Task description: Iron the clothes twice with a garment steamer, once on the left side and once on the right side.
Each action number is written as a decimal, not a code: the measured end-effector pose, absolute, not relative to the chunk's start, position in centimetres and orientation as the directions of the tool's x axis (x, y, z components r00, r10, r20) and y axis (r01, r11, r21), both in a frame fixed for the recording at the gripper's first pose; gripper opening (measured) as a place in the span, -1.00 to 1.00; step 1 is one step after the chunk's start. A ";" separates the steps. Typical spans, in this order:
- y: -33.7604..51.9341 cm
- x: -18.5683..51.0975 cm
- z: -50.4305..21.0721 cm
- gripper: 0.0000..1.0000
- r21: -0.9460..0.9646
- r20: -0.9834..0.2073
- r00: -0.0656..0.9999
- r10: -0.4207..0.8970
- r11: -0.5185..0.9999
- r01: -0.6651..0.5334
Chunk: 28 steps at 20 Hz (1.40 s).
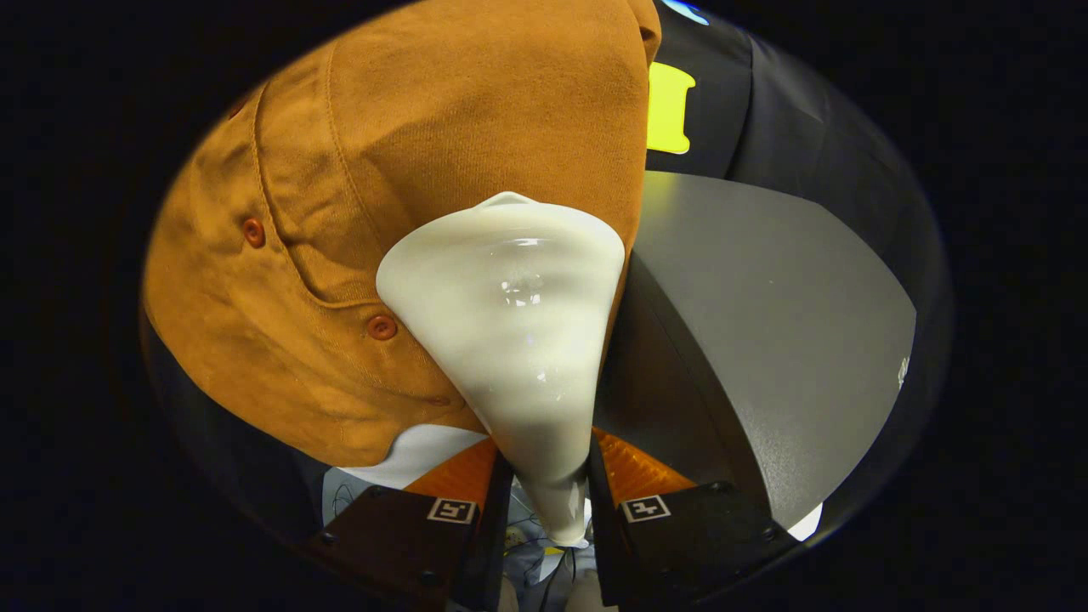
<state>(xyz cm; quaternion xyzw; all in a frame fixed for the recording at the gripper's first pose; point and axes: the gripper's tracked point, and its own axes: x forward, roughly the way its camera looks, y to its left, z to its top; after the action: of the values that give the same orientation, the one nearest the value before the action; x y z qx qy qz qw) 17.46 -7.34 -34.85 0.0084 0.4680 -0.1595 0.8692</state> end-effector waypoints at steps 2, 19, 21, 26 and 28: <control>-7.5 17.1 -33.1 -0.06 -0.142 -0.796 0.535 -0.283 0.946 0.290; 3.8 20.2 -13.5 -0.07 -0.088 -0.446 0.865 -0.227 0.974 0.210; 6.3 20.6 -12.8 -0.06 -0.087 -0.427 0.884 -0.188 0.982 0.166; 10.6 21.6 -12.1 -0.07 -0.082 -0.411 0.906 -0.107 0.993 0.080; 11.6 22.0 -12.4 -0.07 -0.080 -0.414 0.906 -0.091 0.995 0.063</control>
<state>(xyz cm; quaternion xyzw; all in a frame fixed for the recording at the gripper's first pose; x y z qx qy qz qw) 21.96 11.60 -12.41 -0.0324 0.2134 -0.0394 0.9756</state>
